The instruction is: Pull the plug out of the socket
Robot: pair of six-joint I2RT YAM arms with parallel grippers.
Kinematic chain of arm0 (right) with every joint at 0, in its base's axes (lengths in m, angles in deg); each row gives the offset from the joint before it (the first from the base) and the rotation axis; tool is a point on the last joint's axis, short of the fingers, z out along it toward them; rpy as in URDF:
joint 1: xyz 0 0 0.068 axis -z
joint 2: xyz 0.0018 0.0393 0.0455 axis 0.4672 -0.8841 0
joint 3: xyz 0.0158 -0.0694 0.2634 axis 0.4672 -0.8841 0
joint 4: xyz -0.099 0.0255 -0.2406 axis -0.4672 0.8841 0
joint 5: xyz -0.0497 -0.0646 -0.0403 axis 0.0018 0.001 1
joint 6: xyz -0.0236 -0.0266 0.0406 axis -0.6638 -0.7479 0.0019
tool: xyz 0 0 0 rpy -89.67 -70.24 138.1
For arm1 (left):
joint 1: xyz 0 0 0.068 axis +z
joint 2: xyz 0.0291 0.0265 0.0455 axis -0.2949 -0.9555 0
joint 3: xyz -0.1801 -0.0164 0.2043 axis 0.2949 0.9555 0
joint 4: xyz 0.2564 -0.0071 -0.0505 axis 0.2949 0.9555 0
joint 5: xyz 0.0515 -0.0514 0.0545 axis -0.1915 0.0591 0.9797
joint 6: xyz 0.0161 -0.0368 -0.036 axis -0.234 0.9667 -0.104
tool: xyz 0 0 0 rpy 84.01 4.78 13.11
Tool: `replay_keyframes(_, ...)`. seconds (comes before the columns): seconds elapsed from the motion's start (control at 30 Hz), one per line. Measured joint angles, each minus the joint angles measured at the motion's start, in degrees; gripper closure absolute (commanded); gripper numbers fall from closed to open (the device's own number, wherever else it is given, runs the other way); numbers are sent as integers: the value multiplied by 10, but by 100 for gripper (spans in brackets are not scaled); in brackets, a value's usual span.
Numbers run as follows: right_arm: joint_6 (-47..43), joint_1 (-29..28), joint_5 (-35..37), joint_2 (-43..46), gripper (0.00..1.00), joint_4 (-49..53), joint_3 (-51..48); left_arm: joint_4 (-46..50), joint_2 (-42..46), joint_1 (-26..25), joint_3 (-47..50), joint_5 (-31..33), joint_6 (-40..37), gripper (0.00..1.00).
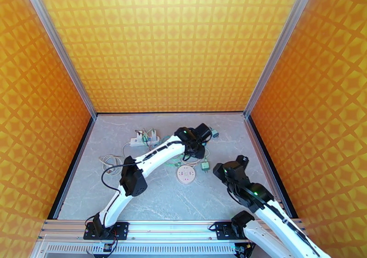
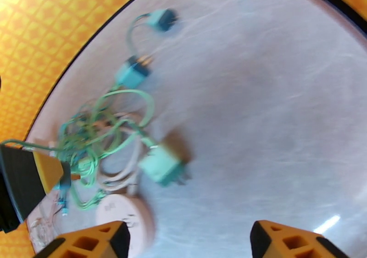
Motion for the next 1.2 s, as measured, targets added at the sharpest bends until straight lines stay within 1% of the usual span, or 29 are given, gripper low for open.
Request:
replay_keyframes(0.1,0,2,20,7,20,25,3,-1,-3,-21,17,-16,-1,96)
replay_keyframes(0.3,-2,3,34,-1,18,34,4,-2,-21,-56,30,-55,-1,89)
replay_keyframes(0.47,-5,3,35,-20,17,33,5,-11,-49,-53,38,-90,-2,86)
replay_keyframes(0.6,-5,3,33,-20,15,31,5,-17,-58,-46,54,-109,-2,77)
replay_keyframes(0.63,-5,3,32,-20,15,30,5,-18,-58,-45,57,-111,-2,74)
replay_keyframes(0.67,-5,3,30,-19,12,29,4,-21,-58,-43,61,-113,-2,67)
replay_keyframes(0.7,-4,3,29,-19,10,29,5,-24,-58,-41,63,-115,-1,62)
replay_keyframes(0.77,-6,3,25,-18,5,30,5,-33,-58,-38,67,-118,-2,47)
replay_keyframes(0.8,-6,3,23,-17,2,30,5,-38,-58,-37,70,-119,-3,43)
replay_keyframes(0.87,-6,3,20,-12,1,30,5,-52,-53,-33,86,-122,-2,31)
replay_keyframes(0.9,-6,3,18,-10,1,30,5,-58,-49,-32,94,-123,0,29)
replay_keyframes(0.97,-6,3,14,-4,2,33,4,-72,-37,-28,111,-127,0,21)
replay_keyframes(1.0,-6,3,11,-2,2,34,5,-76,-31,-27,117,-127,0,20)
replay_keyframes(1.2,-7,3,0,10,1,43,9,-94,21,-5,121,-114,-2,17)
